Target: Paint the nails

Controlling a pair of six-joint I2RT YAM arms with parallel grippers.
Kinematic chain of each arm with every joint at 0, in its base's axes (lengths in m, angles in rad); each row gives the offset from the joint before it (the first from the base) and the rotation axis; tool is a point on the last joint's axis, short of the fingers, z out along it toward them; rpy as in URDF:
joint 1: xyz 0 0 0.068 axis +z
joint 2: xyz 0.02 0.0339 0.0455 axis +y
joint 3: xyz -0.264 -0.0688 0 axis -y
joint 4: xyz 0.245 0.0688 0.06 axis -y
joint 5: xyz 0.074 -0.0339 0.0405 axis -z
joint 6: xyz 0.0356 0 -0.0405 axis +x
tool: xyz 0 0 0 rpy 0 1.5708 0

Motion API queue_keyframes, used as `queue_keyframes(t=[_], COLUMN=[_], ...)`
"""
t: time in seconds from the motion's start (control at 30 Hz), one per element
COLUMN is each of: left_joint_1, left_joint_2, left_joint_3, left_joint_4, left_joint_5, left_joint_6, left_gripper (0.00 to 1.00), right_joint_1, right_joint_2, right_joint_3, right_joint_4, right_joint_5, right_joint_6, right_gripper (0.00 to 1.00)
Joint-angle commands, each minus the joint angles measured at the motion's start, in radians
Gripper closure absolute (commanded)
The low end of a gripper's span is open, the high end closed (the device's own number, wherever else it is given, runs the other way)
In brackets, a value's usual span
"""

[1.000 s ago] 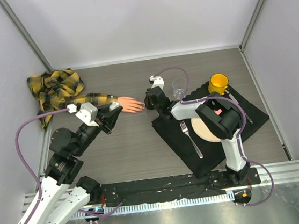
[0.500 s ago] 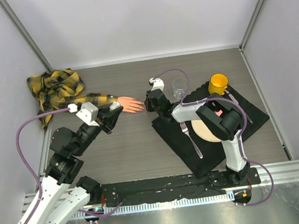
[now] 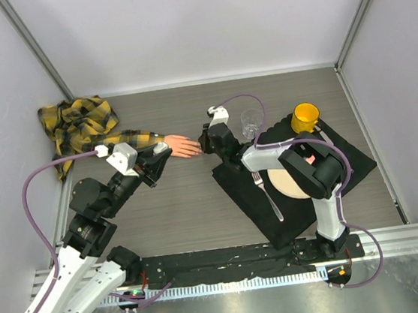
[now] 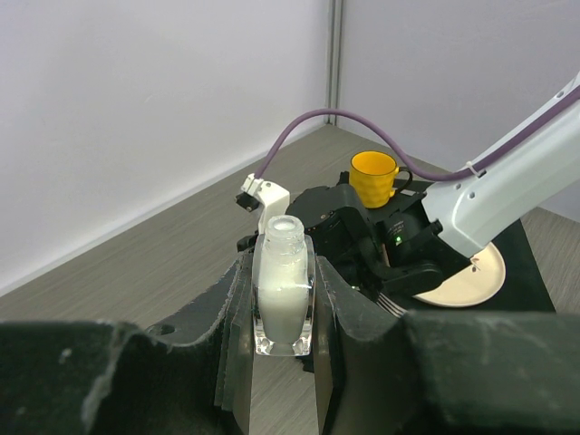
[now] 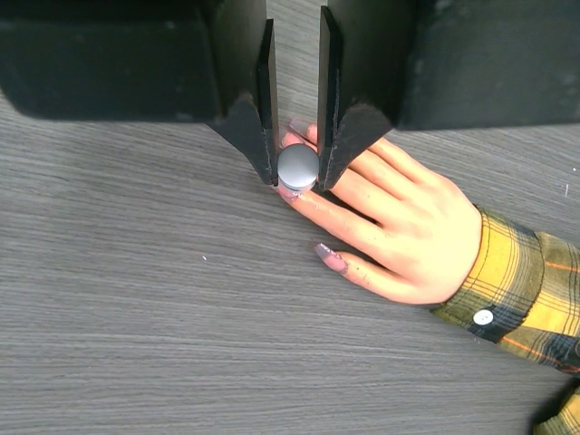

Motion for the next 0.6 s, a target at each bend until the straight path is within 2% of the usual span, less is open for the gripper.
queue_keyframes(t=[0.0, 0.57], left_joint_1=[0.004, 0.004], left_joint_2=[-0.005, -0.011], left_joint_3=[0.026, 0.026], left_joint_4=[0.03, 0.03], left_joint_5=[0.006, 0.009], left_joint_6=[-0.008, -0.008], left_gripper=[1.0, 1.0], right_joint_1=[0.002, 0.002], right_joint_2=[0.008, 0.043], right_joint_3=[0.049, 0.081], right_joint_4=[0.031, -0.011], right_joint_5=[0.014, 0.029], right_joint_6=[0.009, 0.024], right_gripper=[1.0, 0.99])
